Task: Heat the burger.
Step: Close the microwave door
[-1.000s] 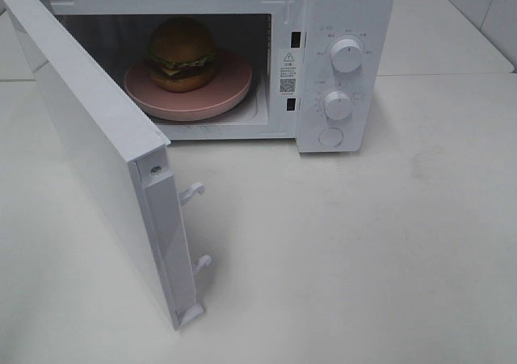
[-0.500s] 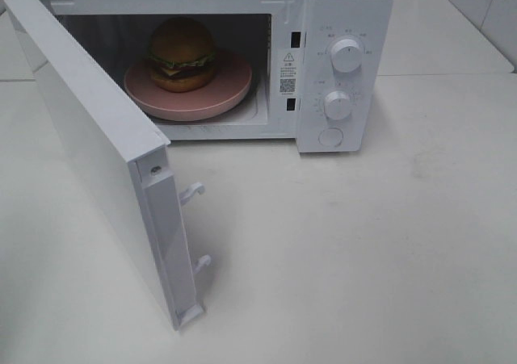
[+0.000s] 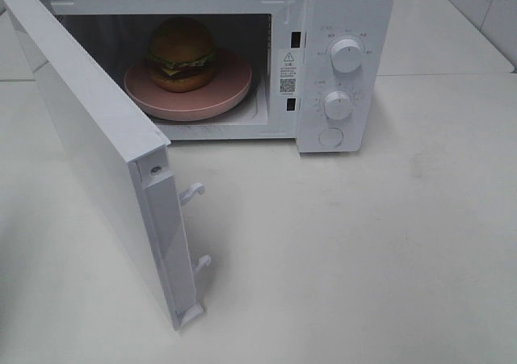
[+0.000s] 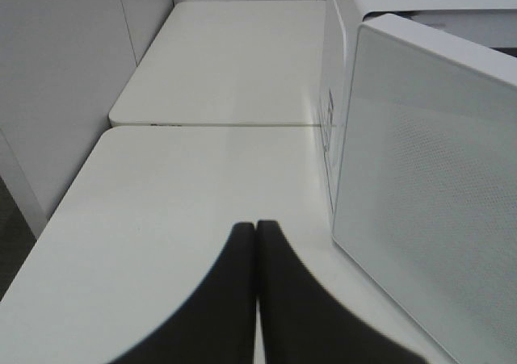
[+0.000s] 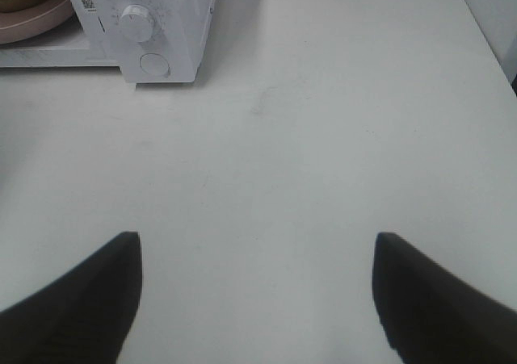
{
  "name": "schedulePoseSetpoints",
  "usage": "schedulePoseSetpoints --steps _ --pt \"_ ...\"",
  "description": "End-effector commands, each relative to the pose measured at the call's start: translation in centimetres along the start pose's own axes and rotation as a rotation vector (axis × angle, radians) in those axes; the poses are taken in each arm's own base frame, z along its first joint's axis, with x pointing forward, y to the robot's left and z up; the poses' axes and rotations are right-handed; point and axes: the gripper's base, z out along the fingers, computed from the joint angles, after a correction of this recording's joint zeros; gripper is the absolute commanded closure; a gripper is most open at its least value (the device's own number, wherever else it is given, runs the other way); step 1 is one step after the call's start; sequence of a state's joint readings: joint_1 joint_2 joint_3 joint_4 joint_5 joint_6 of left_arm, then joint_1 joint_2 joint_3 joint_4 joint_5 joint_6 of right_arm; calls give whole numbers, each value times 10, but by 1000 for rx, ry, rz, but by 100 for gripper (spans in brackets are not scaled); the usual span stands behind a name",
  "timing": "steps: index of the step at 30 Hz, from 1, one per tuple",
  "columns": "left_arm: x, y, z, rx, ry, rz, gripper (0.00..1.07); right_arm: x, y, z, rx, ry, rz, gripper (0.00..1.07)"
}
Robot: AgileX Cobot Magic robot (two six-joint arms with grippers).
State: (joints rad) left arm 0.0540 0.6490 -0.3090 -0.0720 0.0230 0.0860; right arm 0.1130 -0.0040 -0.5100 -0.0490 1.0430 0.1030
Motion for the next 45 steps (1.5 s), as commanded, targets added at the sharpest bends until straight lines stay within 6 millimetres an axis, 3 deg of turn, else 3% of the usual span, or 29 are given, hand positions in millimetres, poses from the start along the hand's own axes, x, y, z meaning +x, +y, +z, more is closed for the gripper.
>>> schedulePoseSetpoints --steps 1,12,26,28,45 --pt "6 1 14 -14 -74 -6 107 2 0 -3 3 -28 -9 31" --pt "23 1 44 -17 -108 9 107 2 0 -3 3 -28 -9 31" --pt "39 -18 84 171 -105 38 107 2 0 -3 3 -28 -9 31" --pt "41 -35 96 246 -78 69 107 2 0 -3 3 -28 -9 31" --pt "57 -82 122 360 -79 60 107 2 0 -3 3 -28 -9 31"
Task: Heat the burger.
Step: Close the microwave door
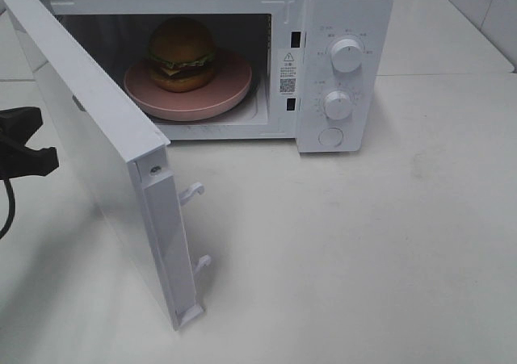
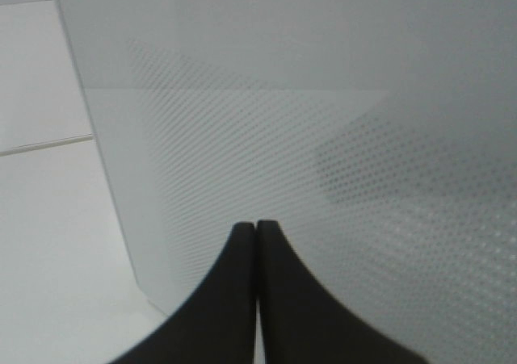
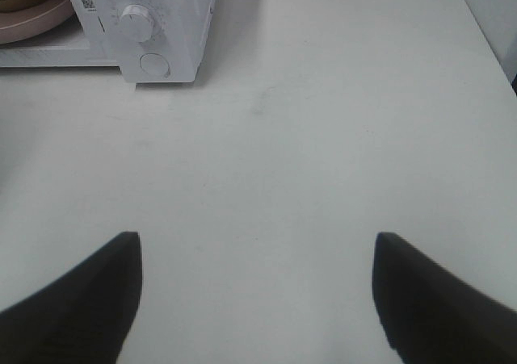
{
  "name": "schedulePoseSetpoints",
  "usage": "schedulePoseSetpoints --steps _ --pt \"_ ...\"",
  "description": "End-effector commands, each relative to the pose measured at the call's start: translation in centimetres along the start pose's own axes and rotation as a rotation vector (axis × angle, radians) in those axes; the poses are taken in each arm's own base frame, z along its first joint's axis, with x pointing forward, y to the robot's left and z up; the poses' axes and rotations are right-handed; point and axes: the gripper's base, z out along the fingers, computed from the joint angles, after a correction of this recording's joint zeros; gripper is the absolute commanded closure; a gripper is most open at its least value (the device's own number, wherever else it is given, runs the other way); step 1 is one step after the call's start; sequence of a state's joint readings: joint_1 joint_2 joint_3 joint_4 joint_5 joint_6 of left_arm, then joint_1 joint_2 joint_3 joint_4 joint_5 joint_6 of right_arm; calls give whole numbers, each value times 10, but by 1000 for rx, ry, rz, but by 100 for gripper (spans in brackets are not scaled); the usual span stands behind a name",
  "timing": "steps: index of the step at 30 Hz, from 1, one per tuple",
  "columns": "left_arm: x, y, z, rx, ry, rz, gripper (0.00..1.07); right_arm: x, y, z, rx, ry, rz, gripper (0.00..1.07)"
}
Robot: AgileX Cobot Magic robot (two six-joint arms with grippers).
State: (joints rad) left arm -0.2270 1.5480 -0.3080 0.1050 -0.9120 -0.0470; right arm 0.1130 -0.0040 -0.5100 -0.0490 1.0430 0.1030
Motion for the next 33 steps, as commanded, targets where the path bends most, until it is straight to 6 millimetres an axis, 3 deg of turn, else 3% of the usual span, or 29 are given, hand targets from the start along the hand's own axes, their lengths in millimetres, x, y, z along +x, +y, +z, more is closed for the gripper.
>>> schedulePoseSetpoints --steps 1,15,33 --pt "-9 -9 10 20 -55 -7 107 2 0 -3 3 -28 -9 31" --pt "-18 -33 33 92 -74 -2 107 2 0 -3 3 -28 -9 31" --pt "-36 -96 88 82 -91 4 107 2 0 -3 3 -28 -10 31"
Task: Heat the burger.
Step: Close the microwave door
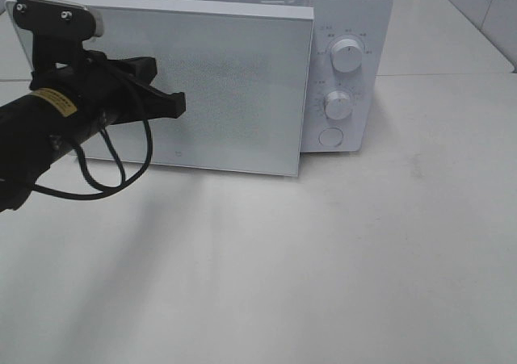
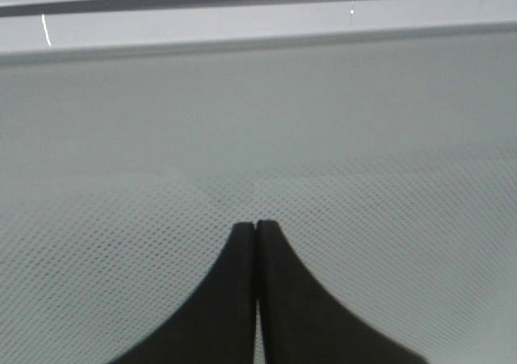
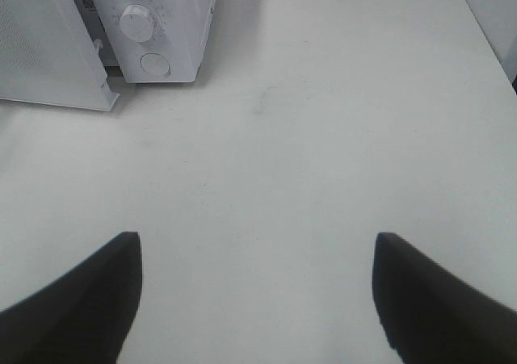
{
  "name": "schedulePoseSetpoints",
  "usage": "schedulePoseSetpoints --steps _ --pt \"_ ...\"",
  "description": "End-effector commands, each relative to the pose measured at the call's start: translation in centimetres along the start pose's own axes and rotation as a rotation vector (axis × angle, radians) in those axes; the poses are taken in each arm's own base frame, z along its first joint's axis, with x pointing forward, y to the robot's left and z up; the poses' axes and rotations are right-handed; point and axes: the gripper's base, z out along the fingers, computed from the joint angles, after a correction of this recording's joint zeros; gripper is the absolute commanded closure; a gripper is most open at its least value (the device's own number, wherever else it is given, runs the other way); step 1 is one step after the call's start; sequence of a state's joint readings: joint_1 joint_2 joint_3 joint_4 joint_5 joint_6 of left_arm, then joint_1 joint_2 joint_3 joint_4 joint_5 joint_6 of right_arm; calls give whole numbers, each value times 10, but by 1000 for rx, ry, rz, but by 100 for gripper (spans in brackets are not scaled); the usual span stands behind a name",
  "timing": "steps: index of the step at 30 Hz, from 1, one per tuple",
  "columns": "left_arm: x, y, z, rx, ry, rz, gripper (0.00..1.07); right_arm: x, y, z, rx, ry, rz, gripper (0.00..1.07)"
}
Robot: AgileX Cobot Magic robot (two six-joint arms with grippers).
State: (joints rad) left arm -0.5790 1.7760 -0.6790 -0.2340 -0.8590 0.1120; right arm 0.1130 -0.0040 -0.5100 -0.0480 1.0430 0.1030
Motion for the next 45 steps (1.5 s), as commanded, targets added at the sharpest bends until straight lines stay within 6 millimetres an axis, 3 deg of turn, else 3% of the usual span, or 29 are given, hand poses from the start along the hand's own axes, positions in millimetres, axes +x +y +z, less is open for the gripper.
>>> schedulePoseSetpoints --steps 1,13,29,36,43,45 --pt "-3 -9 8 -4 -11 -3 107 2 0 -3 4 -28 -10 31" --pt "-8 -44 49 37 -20 -48 107 2 0 -3 4 -28 -10 31" --pt "-27 -54 95 -12 -55 -88 107 2 0 -3 4 -28 -8 31" --pt "-30 -58 99 12 -32 -67 107 2 0 -3 4 -28 -8 31" --pt "-33 -72 91 69 38 -38 107 2 0 -3 4 -28 -8 31" --pt "-28 -78 80 105 112 -25 107 2 0 -3 4 -28 -8 31"
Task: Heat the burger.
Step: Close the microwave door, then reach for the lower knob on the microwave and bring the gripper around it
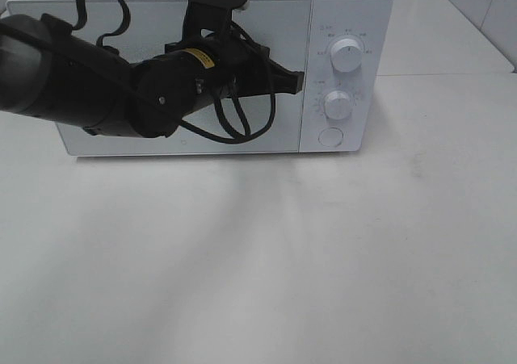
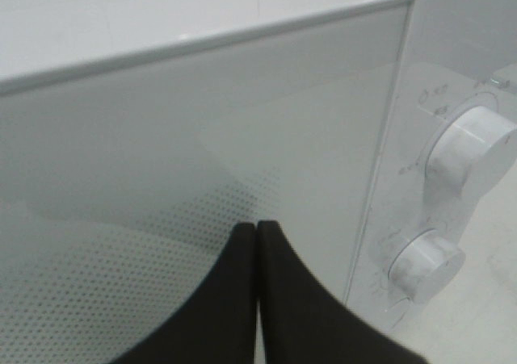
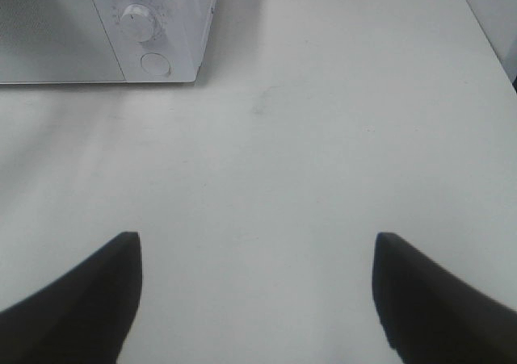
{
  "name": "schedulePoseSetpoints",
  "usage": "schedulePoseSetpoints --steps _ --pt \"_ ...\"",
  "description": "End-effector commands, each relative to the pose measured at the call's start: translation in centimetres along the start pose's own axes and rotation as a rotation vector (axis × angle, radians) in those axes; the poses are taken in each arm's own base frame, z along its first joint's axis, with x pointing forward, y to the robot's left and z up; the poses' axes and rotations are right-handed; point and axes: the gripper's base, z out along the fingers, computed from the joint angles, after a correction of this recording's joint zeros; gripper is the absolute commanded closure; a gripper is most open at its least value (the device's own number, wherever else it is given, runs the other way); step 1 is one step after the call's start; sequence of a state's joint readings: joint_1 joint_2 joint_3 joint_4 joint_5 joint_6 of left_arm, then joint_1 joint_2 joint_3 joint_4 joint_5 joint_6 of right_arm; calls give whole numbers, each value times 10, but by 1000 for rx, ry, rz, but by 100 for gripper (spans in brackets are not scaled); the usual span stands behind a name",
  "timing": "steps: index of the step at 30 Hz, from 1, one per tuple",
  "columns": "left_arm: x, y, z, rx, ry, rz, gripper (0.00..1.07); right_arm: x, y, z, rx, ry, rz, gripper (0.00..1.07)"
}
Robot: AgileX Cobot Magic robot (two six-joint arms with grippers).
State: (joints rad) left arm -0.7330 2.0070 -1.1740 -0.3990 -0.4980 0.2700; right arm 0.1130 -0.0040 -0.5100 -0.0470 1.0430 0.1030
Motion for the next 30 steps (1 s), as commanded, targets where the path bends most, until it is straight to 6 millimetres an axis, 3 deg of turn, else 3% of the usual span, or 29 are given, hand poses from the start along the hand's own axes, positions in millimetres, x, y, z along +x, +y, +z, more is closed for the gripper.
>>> schedulePoseSetpoints --steps 1,12,13,14,15,16,17,18,19,21,30 --pt "-7 5 -7 -26 -8 -39 107 2 0 -3 5 -28 -9 31" --pt "20 11 -68 -3 149 -19 106 2 0 -3 5 -28 -10 31" --pt "25 13 -79 6 201 -20 95 2 0 -3 5 -28 -10 31" --pt "25 13 -79 6 201 -20 95 2 0 -3 5 -28 -10 31" --pt "31 14 -89 19 253 -19 74 2 0 -3 5 -28 -10 31" --pt "34 15 -93 23 274 -19 62 2 0 -3 5 -28 -10 31" --pt "34 15 -93 23 274 -19 62 2 0 -3 5 -28 -10 31" --pt "37 16 -102 27 299 -18 30 2 0 -3 5 -28 -10 31" --pt "37 16 -102 27 299 -18 30 2 0 -3 5 -28 -10 31" --pt "42 17 -114 39 344 -18 5 2 0 -3 5 -28 -10 31" --pt "43 14 -140 137 463 101 6 2 0 -3 5 -28 -10 31"
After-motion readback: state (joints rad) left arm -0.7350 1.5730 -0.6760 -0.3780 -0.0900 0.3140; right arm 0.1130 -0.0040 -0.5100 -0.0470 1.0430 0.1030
